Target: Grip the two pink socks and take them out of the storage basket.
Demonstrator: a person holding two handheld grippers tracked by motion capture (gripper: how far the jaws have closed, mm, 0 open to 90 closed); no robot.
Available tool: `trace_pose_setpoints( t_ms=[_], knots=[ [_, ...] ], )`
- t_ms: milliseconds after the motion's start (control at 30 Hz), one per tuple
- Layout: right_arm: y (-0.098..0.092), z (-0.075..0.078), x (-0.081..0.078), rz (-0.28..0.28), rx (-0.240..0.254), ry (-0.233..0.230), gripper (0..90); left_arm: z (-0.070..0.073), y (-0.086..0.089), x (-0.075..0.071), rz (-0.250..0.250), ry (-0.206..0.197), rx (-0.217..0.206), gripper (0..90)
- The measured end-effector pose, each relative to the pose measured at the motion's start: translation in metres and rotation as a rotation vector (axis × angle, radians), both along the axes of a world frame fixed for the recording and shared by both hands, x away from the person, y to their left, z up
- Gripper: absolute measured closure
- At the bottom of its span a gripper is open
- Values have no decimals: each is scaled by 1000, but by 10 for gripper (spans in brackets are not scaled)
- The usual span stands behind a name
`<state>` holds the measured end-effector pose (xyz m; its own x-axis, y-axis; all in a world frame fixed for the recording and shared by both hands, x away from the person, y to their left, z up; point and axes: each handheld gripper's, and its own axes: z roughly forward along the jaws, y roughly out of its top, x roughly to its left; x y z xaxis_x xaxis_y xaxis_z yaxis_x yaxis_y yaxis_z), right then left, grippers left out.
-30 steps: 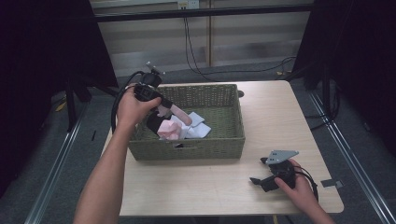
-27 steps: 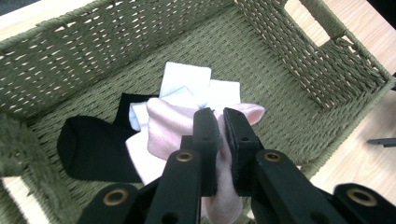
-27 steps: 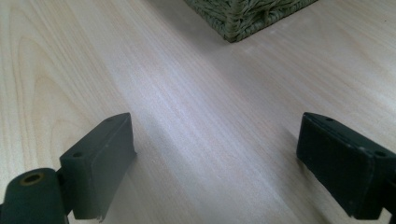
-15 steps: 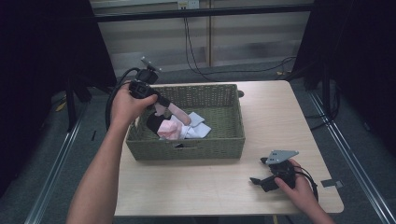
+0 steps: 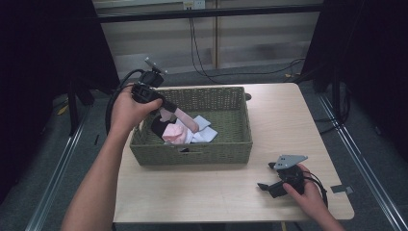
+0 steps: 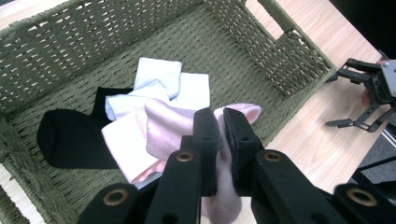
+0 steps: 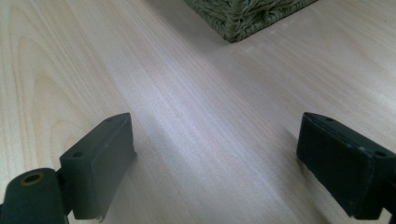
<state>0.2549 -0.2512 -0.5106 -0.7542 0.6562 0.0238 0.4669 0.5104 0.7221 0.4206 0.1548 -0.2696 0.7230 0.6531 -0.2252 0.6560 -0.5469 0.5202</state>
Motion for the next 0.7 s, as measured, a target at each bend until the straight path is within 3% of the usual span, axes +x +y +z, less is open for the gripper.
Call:
trace_pose_setpoints(
  t_ms=[700],
  knots=[
    [0,0,0,0,-1,-2,105,20,5,-21,-39,6,-4,841]
  ],
)
